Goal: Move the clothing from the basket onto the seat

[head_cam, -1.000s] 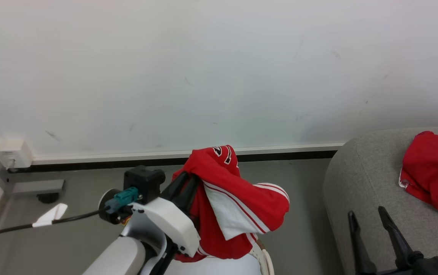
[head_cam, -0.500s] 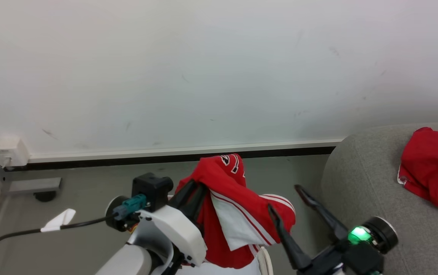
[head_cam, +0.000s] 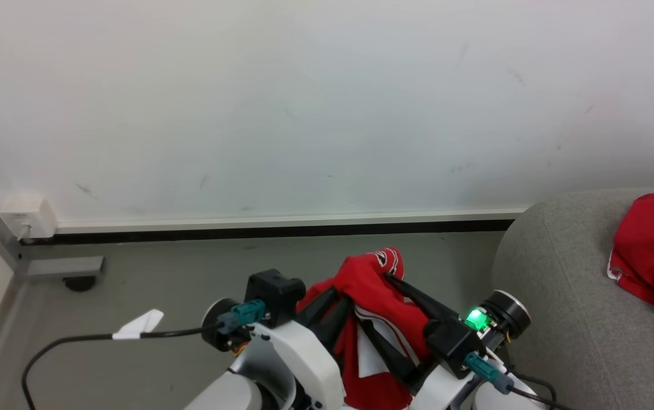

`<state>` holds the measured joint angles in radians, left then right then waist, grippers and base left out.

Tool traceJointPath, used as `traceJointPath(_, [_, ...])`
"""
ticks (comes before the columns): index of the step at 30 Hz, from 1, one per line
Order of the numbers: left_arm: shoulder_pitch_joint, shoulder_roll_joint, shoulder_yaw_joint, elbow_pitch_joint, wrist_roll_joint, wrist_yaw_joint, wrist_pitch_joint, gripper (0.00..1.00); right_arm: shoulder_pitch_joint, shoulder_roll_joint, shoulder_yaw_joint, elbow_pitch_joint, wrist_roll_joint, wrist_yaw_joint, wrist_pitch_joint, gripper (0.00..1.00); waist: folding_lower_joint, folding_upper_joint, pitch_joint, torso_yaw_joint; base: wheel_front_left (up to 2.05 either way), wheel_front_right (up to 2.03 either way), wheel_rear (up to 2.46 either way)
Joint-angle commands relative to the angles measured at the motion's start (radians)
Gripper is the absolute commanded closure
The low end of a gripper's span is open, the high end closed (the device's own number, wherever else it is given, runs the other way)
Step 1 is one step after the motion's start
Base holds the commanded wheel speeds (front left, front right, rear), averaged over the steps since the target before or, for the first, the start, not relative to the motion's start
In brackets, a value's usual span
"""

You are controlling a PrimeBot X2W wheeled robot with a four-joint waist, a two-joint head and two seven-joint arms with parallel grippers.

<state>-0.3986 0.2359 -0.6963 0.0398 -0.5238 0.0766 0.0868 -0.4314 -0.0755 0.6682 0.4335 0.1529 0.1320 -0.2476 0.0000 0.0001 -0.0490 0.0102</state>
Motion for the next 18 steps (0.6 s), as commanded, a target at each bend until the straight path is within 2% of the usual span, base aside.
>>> traceJointPath(1, [-0.009,-0.006,-0.006,0.001,-0.008,-0.006,0.0,1.0,-0.02,0.006,0.005,0.028,0.004,-0.003,-0.008,0.0,0.0,-0.0001,-0.001,0.006,0.0,0.0,0.0])
traceJointPath(4, [-0.01,-0.017,-0.021,0.005,-0.014,-0.017,0.003,1.0,-0.049,0.019,0.015,0.09,0.022,-0.003,-0.013,0.0,0.0,-0.0001,-0.003,0.012,0.0,0.0,0.0])
traceJointPath(5, [-0.011,-0.02,-0.024,0.007,-0.016,-0.019,0.002,1.0,-0.056,0.022,0.02,0.103,0.038,-0.003,-0.016,0.8,0.0,-0.0001,-0.003,0.014,0.0,0.0,0.0])
traceJointPath(6, [-0.011,-0.021,-0.027,0.009,-0.017,-0.021,0.002,1.0,-0.061,0.023,0.022,0.113,0.056,-0.003,-0.017,1.0,0.0,-0.0001,-0.002,0.016,0.0,0.0,0.0])
traceJointPath(14, [-0.006,-0.014,-0.024,0.023,-0.026,-0.016,-0.008,0.99,-0.06,0.025,-0.005,0.052,0.15,-0.003,-0.018,1.0,0.0,-0.0001,0.005,0.016,0.0,0.0,0.0])
traceJointPath(16, [-0.005,-0.013,-0.021,0.026,-0.027,-0.013,-0.013,0.55,-0.048,0.024,-0.029,0.041,0.164,-0.003,-0.019,1.0,0.0,-0.0001,0.006,0.014,0.0,0.0,0.0])
traceJointPath(17, [-0.004,-0.013,-0.02,0.027,-0.027,-0.011,-0.017,0.0,-0.045,0.024,-0.042,0.038,0.167,-0.003,-0.019,1.0,0.0,-0.0001,0.006,0.013,0.0,0.0,0.0])
traceJointPath(18, [-0.002,-0.014,-0.02,0.029,-0.027,-0.01,-0.019,0.0,-0.042,0.024,-0.052,0.038,0.171,-0.003,-0.018,1.0,0.0,-0.0001,0.006,0.012,0.0,0.0,0.0])
